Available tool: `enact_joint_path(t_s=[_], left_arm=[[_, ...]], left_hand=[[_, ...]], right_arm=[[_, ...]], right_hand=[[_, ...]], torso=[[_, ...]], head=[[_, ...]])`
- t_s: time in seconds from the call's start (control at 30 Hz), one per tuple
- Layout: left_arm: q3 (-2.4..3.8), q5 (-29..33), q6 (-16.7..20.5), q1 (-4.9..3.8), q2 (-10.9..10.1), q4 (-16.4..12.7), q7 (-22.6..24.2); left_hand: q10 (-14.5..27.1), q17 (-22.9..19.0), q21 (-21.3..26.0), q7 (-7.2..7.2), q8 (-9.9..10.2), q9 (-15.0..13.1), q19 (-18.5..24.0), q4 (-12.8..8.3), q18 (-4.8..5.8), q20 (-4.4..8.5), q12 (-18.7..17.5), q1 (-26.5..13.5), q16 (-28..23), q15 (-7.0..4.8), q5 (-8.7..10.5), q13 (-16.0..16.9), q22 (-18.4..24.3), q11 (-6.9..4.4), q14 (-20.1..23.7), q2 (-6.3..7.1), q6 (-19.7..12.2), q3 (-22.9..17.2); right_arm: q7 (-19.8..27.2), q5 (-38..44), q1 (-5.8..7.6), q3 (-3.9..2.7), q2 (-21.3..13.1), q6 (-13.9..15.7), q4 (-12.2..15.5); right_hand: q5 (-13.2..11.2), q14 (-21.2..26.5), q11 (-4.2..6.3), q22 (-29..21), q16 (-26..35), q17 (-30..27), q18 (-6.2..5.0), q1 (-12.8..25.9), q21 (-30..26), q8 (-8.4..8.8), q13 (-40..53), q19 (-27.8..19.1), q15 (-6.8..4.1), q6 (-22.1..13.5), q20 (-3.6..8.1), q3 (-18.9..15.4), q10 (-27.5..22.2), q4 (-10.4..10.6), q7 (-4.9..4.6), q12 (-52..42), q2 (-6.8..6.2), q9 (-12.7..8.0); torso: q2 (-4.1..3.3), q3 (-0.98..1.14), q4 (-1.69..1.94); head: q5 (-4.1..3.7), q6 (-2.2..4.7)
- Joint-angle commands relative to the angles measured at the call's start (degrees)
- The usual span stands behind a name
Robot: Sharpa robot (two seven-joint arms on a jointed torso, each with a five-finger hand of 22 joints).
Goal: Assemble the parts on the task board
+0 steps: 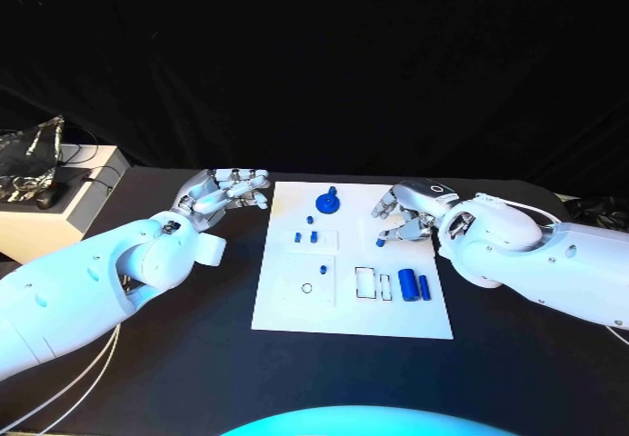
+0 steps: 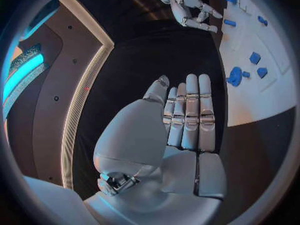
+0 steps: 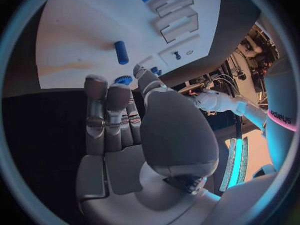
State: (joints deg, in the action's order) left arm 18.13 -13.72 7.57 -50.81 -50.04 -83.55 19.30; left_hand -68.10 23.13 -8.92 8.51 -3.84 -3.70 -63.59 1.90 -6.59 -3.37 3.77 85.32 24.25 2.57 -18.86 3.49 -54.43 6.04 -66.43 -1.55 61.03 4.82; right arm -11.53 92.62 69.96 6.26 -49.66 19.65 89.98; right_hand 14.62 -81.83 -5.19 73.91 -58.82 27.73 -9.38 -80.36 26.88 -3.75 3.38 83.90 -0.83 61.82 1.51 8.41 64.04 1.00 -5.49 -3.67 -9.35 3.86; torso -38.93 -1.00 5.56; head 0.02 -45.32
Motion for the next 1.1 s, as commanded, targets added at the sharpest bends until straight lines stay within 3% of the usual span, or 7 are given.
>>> enact_joint_path(t_s=[0.03,0.33,0.63,0.67,0.7,0.83,1.1], left_arm=[[0.03,0.35,-0.82,0.03,0.19,-0.07,0.45],[0.03,1.15,-0.86,0.03,0.09,-0.06,0.38],[0.03,1.30,-0.74,0.04,-0.03,-0.11,0.36],[0.03,1.31,-0.69,0.04,-0.04,-0.13,0.39],[0.03,1.31,-0.65,0.04,-0.05,-0.14,0.40],[0.03,1.32,-0.51,0.04,-0.10,-0.15,0.45],[0.03,1.33,-0.45,0.04,-0.14,-0.15,0.47]], left_hand=[[0.32,-0.06,0.23,-0.09,0.20,-0.05,-0.44,0.22,0.11,0.07,-0.08,-0.14,-0.26,0.19,0.27,0.08,-0.09,-0.15,0.16,-0.56,0.10,0.14],[0.30,-0.05,0.33,-0.09,0.20,-0.05,-0.54,0.31,0.10,0.08,-0.07,-0.07,-0.22,0.17,0.25,0.08,-0.10,-0.16,0.11,-0.61,0.11,0.23],[0.30,-0.05,0.33,-0.09,0.20,-0.05,-0.54,0.31,0.10,0.08,-0.07,-0.07,-0.22,0.17,0.25,0.08,-0.10,-0.16,0.11,-0.61,0.11,0.23],[0.30,-0.05,0.33,-0.09,0.20,-0.05,-0.54,0.31,0.10,0.08,-0.07,-0.07,-0.22,0.17,0.25,0.08,-0.10,-0.16,0.11,-0.61,0.11,0.23],[0.30,-0.05,0.33,-0.09,0.20,-0.05,-0.54,0.31,0.10,0.08,-0.07,-0.07,-0.22,0.17,0.25,0.08,-0.10,-0.16,0.11,-0.61,0.11,0.23],[0.30,-0.05,0.33,-0.09,0.20,-0.05,-0.54,0.31,0.10,0.08,-0.07,-0.07,-0.22,0.17,0.25,0.08,-0.10,-0.16,0.11,-0.61,0.11,0.23],[0.27,-0.02,0.51,-0.10,0.19,-0.05,-0.65,0.46,0.09,0.10,-0.07,0.08,-0.16,0.15,0.23,0.08,-0.20,-0.18,0.11,-0.75,0.15,0.33]], right_arm=[[0.06,0.80,0.03,0.08,0.48,-7.00,-0.72],[-1.75,2.49,-0.12,0.32,1.69,-8.83,-2.97],[-1.83,2.34,-0.55,0.42,2.53,-9.79,-3.32],[-1.83,2.27,-0.62,0.43,2.58,-9.90,-3.36],[-1.83,2.17,-0.71,0.44,2.65,-10.03,-3.45],[-1.86,2.03,-0.85,0.45,2.76,-10.14,-3.67],[-1.74,1.96,-0.93,0.45,2.89,-9.97,-3.56]], right_hand=[[-0.56,0.40,-0.03,0.05,-0.50,0.15,-1.28,-0.12,0.37,0.21,-0.01,2.88,-0.04,0.07,0.00,0.00,-0.06,-0.67,0.16,0.13,0.22,-0.05],[-1.05,0.41,-0.10,-0.21,-0.52,0.11,-1.44,-0.02,-0.12,0.22,-0.02,2.86,0.02,0.31,-0.08,-0.03,-0.38,-0.62,-0.21,0.12,0.42,-0.06],[-0.74,0.42,0.20,-0.45,-0.60,0.10,-1.43,0.29,0.01,0.22,-0.03,2.87,-0.17,1.34,0.02,1.33,0.96,-0.67,-0.45,0.17,1.26,-0.06],[-2.48,0.40,0.34,-0.49,-0.62,0.10,-1.36,0.13,0.11,0.16,-0.06,2.87,-0.28,2.37,0.10,3.21,1.71,-0.36,-0.72,0.21,3.30,-0.01],[-3.84,0.39,0.45,-0.45,-0.64,0.12,-1.30,0.27,0.28,0.23,-0.06,2.87,-0.36,2.72,0.16,4.60,2.26,-0.24,-0.76,0.31,3.44,-0.05],[-3.97,0.37,0.79,-0.28,-0.72,0.18,-1.03,1.26,0.86,0.18,-0.05,2.87,-0.59,4.05,0.40,9.28,3.85,-0.31,-0.99,0.33,2.89,0.00],[-4.06,0.32,1.35,0.14,-0.78,0.31,-0.59,2.07,2.07,0.16,-0.02,2.91,-0.94,4.90,0.77,11.89,5.78,-1.33,-0.90,0.31,3.24,0.03]], torso=[[-0.03,-0.07,0.05],[-0.02,-0.10,0.12],[0.00,-0.10,0.03],[0.00,-0.10,0.03],[-0.01,-0.11,0.04],[-0.01,-0.08,0.06],[-0.02,-0.05,0.02]], head=[[-0.43,-0.02],[-0.66,-0.15],[-0.42,-0.26],[-0.42,-0.26],[-0.44,-0.28],[-0.46,-0.35],[-0.46,-0.50]])
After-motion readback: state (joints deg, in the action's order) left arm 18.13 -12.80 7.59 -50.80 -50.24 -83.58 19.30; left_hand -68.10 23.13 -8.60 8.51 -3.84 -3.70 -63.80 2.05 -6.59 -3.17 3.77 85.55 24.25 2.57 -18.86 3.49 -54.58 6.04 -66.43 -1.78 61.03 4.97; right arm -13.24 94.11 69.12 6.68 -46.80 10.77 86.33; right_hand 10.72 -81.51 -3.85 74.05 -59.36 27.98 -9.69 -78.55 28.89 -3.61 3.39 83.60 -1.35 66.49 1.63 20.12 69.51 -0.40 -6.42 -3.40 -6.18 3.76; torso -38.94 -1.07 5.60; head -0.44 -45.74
